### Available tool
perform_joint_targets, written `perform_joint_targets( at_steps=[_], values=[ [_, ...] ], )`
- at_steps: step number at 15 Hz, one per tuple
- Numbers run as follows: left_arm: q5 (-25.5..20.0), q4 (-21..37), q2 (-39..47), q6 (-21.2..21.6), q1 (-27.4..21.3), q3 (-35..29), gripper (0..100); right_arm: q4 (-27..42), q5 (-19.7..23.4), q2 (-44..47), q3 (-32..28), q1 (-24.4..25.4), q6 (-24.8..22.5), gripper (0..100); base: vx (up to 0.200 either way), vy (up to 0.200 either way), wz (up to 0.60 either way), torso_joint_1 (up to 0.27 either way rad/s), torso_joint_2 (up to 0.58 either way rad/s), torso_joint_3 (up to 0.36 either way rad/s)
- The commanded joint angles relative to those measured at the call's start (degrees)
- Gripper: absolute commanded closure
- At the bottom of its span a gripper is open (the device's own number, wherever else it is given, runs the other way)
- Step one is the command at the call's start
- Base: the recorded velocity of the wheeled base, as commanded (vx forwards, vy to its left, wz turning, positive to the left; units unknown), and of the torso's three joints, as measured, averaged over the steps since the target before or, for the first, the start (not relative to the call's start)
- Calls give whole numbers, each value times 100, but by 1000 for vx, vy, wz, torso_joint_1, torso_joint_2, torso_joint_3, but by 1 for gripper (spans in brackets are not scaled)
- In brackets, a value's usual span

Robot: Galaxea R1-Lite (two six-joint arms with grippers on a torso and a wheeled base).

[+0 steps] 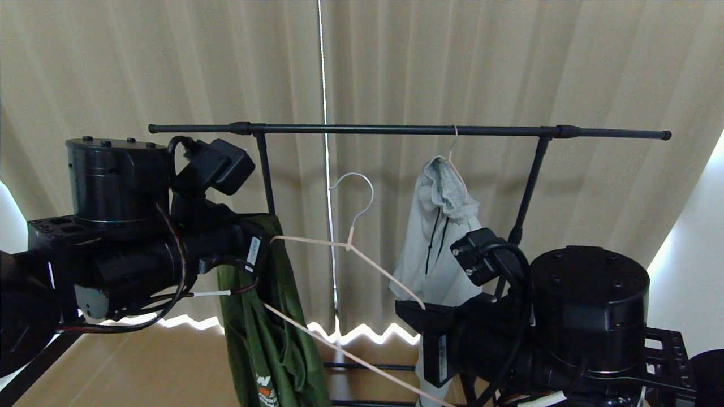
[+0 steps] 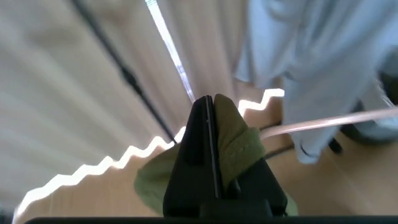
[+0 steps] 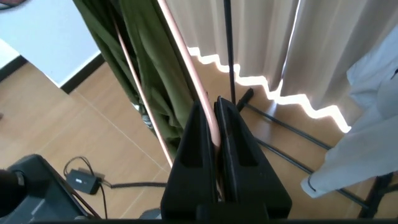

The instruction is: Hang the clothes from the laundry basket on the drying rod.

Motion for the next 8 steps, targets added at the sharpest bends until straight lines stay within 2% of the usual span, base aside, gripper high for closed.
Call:
perform_joint_targets(
  at_steps=[1,3,4,5,8],
  values=[
    [-487,-148,-22,168,-8,15,100,-3,14,24,-17,1,-4,100,0,0,0,0,0,0],
    [-812,-271,-13,362,-34,6,100,-21,31,147,-44,1,5,100,0,0,0,0,0,0],
    [-1084,-341,-13,467,-52,6,100,-29,49,217,-79,1,-4,100,0,0,0,0,0,0],
    [-1541,-403,-39,537,-122,6,100,-56,49,332,-149,1,-4,100,0,0,0,0,0,0],
    [-2069,-411,-215,546,-394,24,100,-29,49,384,-351,-7,5,100,0,0,0,0,0,0]
  ],
)
